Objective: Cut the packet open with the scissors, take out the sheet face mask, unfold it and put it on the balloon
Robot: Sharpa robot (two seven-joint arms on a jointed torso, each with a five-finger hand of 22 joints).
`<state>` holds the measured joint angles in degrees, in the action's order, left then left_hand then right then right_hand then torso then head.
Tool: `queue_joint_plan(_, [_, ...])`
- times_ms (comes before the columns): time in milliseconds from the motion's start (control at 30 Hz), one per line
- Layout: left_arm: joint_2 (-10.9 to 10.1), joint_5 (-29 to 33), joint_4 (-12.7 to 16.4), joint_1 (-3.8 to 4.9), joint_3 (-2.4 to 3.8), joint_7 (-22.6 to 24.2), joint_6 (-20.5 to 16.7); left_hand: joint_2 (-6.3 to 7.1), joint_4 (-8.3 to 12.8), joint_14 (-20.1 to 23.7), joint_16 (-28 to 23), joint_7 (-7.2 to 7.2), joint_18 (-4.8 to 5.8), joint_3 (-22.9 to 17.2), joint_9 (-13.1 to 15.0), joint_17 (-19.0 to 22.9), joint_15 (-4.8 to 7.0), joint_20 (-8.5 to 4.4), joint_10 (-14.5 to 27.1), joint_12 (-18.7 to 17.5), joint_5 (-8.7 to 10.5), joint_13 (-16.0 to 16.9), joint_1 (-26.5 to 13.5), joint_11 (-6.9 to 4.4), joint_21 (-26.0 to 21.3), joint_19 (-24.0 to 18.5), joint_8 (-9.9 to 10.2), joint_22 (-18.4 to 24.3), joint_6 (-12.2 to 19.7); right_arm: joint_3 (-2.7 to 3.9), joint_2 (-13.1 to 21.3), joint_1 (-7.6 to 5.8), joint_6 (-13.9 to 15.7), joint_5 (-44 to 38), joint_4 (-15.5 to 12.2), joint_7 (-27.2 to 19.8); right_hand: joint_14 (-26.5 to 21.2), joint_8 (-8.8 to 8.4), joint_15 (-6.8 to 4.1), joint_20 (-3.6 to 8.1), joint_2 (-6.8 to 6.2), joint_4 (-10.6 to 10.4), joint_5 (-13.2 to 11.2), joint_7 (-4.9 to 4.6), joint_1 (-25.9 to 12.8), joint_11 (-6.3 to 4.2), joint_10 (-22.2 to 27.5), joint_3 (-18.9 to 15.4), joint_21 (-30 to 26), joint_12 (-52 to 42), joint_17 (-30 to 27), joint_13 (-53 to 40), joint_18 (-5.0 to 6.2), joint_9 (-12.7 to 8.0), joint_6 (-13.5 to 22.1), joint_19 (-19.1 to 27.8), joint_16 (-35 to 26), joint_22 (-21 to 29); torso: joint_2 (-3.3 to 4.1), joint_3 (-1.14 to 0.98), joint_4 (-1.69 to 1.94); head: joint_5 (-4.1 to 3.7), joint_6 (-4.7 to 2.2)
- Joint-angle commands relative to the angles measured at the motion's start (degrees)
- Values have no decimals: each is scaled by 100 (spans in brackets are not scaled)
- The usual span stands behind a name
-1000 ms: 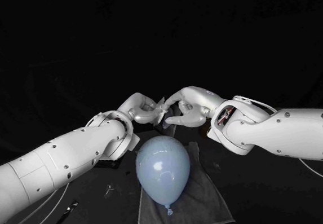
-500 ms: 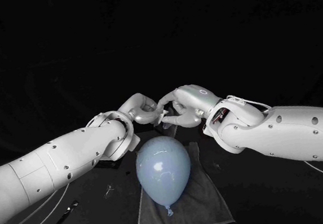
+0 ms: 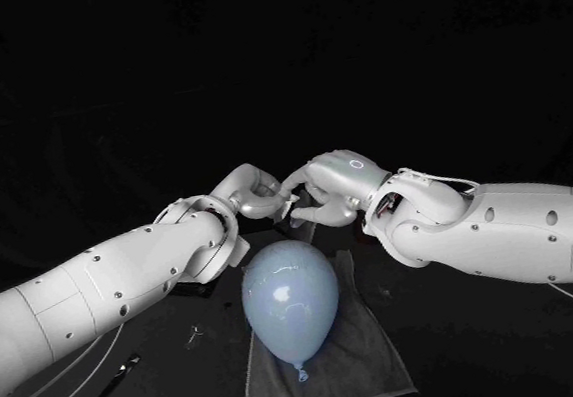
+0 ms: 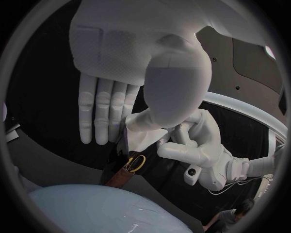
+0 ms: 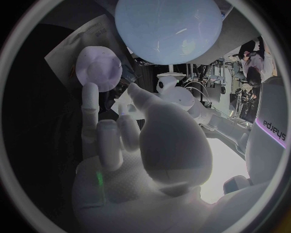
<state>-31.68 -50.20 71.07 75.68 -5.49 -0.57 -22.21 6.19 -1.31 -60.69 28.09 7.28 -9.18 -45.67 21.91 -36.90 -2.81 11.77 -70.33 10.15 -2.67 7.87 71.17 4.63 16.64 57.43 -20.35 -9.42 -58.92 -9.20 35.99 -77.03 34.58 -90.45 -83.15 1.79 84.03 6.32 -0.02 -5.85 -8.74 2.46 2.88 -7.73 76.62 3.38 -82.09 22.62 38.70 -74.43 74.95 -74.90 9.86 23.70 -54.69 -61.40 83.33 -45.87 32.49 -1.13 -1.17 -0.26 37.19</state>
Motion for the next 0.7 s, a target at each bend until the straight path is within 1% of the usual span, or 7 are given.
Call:
queue_joint_plan(33, [-1,23,6,6,5,81,62,-47,111,-6,30,11,-87,-88,308,2,31,-2,-42,12,-18,7,40,3,19,-26,-19,-5,-41,2,9,-7,-214,-297,13,76,2,52,-52,31,11,46,-13,-1,59,-38,-20,0,-26,-31,328,-150,57,-6,-81,5,30,-11,0,-2,-3,8,8])
queue_joint_plan(167, [-5,23,5,6,5,81,60,-47,111,-6,30,11,-87,-88,308,2,31,-2,-42,12,-18,7,40,3,19,-26,-19,-5,-41,0,18,-7,-173,-310,23,62,17,83,-50,36,47,48,-12,-4,77,-35,-36,8,-23,-57,355,-170,55,-10,-197,-3,47,-24,-1,-3,-2,9,13])
queue_joint_plan(267, [-7,23,9,6,5,81,63,-47,111,-6,30,11,-87,-88,308,2,31,-2,-42,12,-18,7,40,3,19,-26,-19,-5,-41,0,17,-6,-91,-309,28,42,51,130,-56,43,112,34,-12,9,85,-45,-71,27,-14,-110,410,-212,55,-8,-340,-21,81,-39,-2,-2,-2,8,13])
queue_joint_plan(367, [-8,23,13,6,5,82,66,-47,111,-6,30,11,-87,-88,308,2,31,-2,-42,12,-18,7,40,3,19,-26,-19,-5,-41,-1,11,-6,-14,-296,34,24,101,205,-80,58,267,-12,-12,47,95,-76,-122,86,7,-184,488,-272,59,0,-540,-55,128,-63,-1,-2,-1,8,13])
queue_joint_plan(400, [-9,23,15,6,5,83,68,-47,111,-6,30,11,-87,-88,308,2,31,-2,-42,12,-18,7,40,3,19,-26,-19,-5,-41,-1,6,-6,16,-290,38,17,106,219,-86,62,296,-24,-12,56,91,-83,-130,95,11,-195,493,-281,60,1,-576,-62,132,-67,-1,-3,-1,7,13])
queue_joint_plan(467, [-10,23,19,6,5,85,76,-47,111,-6,30,11,-87,-88,308,2,31,-2,-42,12,-18,7,40,3,19,-26,-19,-5,-41,-1,-3,-6,66,-276,50,5,129,273,-109,75,395,-79,-12,97,67,-114,-153,114,20,-224,526,-305,61,11,-701,-80,151,-81,-1,-3,-1,2,12])
queue_joint_plan(700, [-16,23,55,6,5,94,115,-47,111,-6,30,11,-87,-88,308,2,31,-2,-42,12,-18,7,40,3,19,-26,-19,-5,-41,0,-60,-6,222,-257,144,-5,175,376,-184,121,555,-183,-12,212,33,-208,-200,111,25,-276,595,-349,64,39,-873,-119,189,-104,3,1,1,0,18])
